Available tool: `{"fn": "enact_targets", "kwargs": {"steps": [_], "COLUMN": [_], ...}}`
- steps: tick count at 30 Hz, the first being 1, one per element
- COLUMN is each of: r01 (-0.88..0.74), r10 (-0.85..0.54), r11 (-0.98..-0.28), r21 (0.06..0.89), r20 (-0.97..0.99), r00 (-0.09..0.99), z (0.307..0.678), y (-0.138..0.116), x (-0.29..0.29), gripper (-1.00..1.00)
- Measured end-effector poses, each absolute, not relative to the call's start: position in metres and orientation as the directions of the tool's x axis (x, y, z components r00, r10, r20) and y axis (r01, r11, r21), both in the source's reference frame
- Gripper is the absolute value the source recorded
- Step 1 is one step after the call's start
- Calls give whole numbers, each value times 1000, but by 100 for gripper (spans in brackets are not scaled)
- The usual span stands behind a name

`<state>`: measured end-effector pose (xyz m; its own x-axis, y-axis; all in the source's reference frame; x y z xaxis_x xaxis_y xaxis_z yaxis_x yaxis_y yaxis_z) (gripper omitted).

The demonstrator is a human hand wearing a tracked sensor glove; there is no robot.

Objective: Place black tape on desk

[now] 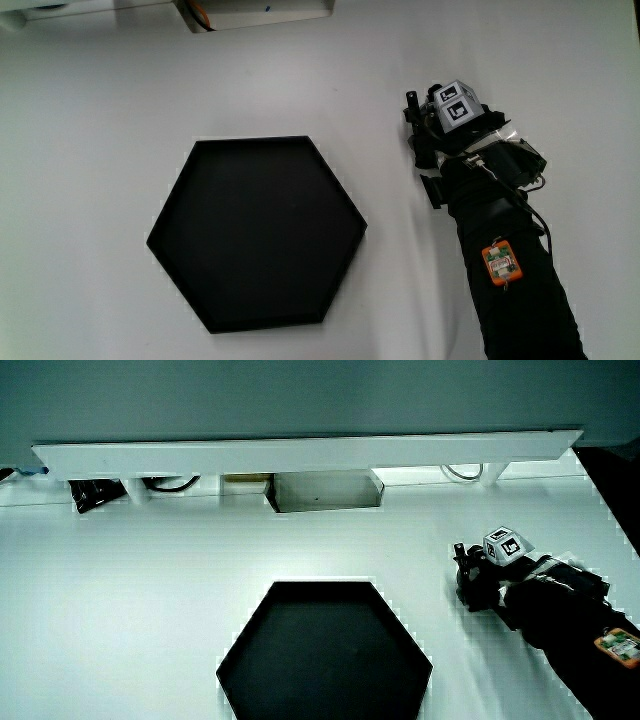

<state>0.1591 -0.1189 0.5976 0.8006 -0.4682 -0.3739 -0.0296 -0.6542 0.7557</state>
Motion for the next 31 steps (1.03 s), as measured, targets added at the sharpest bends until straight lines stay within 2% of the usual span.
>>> {"fn": "enact_targets", "kwargs": {"steps": [5, 7, 10, 12, 13, 14, 16, 17, 18, 19, 20, 27, 29, 31], "r01": [-19, 23, 5, 16, 28, 8, 72, 56, 82, 70, 60, -118, -140, -148], "r10": [-469, -448, -392, -355, -338, -327, -268, -250, -218, -176, -136, -94, -82, -80], "r11": [-623, -621, -667, -667, -641, -654, -667, -655, -706, -729, -752, -851, -868, -867], "r21": [782, 783, 745, 745, 767, 756, 741, 753, 703, 681, 657, 512, 476, 477], "r20": [-355, -379, -357, -335, -314, -293, -330, -287, -326, -286, -242, 72, 140, 159], "r00": [809, 810, 848, 873, 887, 899, 905, 925, 920, 942, 961, 993, 987, 984], "z": [601, 607, 609, 615, 617, 617, 625, 631, 625, 630, 636, 633, 619, 615], "y": [-113, -114, -109, -104, -102, -99, -94, -92, -88, -83, -78, -32, -22, -14], "x": [156, 162, 174, 184, 188, 191, 203, 210, 213, 222, 230, 256, 254, 254], "gripper": [0, -14, -36, -50, -57, -64, -79, -86, -93, -100, -100, -100, -100, -100]}}
